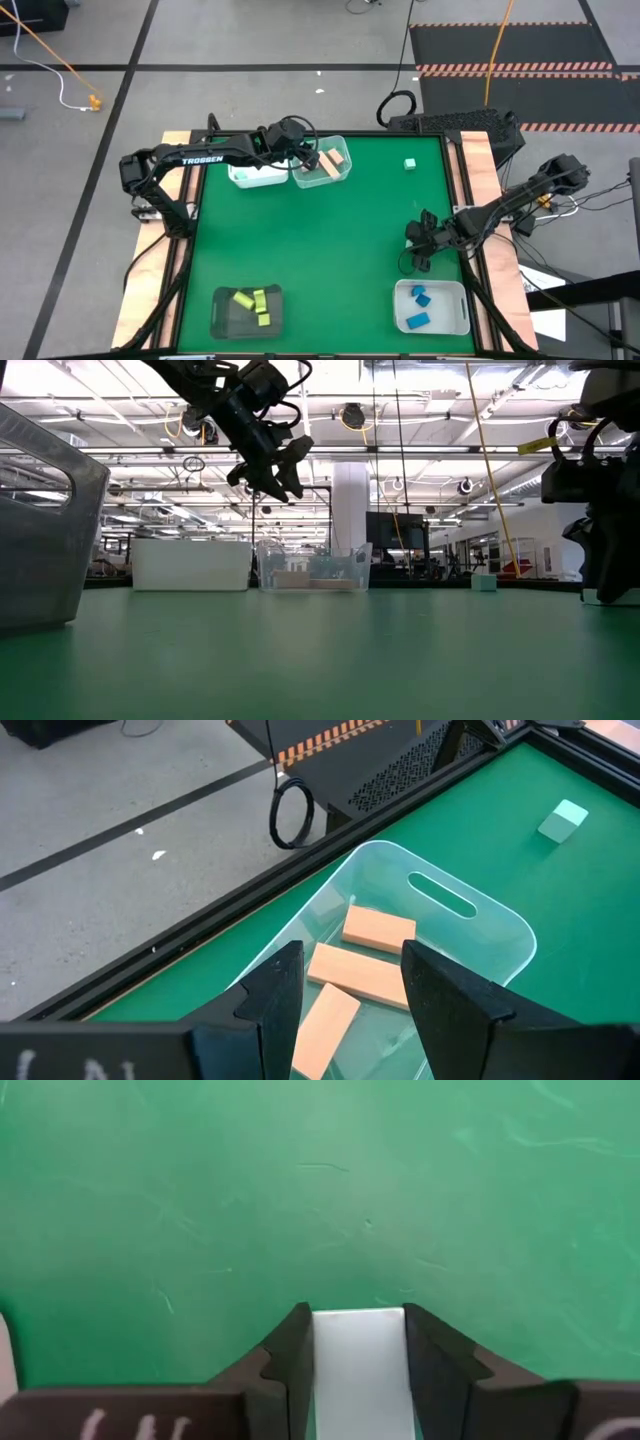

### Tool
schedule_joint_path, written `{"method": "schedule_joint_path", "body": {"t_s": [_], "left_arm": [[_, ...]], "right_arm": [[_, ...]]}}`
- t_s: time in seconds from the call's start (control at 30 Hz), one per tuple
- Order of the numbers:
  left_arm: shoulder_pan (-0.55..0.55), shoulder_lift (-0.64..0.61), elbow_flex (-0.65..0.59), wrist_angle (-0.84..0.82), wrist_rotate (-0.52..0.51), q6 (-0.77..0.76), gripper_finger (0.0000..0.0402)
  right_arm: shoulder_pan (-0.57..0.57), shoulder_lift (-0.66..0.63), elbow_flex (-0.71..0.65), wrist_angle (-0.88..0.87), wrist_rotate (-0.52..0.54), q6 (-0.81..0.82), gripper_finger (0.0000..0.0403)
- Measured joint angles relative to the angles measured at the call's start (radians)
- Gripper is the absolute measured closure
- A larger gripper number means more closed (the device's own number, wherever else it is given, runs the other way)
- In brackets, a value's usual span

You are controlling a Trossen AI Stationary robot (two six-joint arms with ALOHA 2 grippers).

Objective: Sort & place blocks by color
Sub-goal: Put the bottom white block into the white bin

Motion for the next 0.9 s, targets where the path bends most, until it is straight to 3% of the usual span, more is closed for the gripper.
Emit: {"method": "schedule_joint_path", "body": {"t_s": [0.13, 0.23, 0.37, 0.5, 0.6, 0.77, 0.9], "left_arm": [[0.0, 0.0, 0.0, 0.003, 0.0, 0.0, 0.0231], [-0.001, 0.0, 0.0, 0.019, 0.01, -0.001, 0.0231], [-0.001, 0.0, 0.0, 0.09, 0.161, 0.005, 0.0231], [-0.007, 0.0, 0.0, 0.209, 0.384, -0.028, 0.0231], [-0.022, 0.0, 0.0, 0.307, 0.496, -0.047, 0.0231], [-0.059, 0.0, 0.0, 0.414, 0.53, 0.0, 0.0231], [-0.095, 0.0, 0.0, 0.462, 0.5, 0.124, 0.0231]], "right_arm": [[-0.02, -0.032, 0.009, 0.004, 0.034, 0.027, 0.0296], [-0.05, -0.072, 0.035, 0.029, 0.14, -0.005, 0.0296], [-0.108, -0.125, 0.051, 0.166, 0.249, -0.104, 0.0296], [-0.184, -0.164, 0.052, 0.381, 0.351, -0.276, 0.0296], [-0.253, -0.17, 0.052, 0.576, 0.403, -0.444, 0.0296], [-0.368, -0.148, 0.052, 1.001, 0.41, -0.648, 0.0296], [-0.443, -0.108, 0.052, 1.34, 0.351, -0.686, 0.0296]]}}
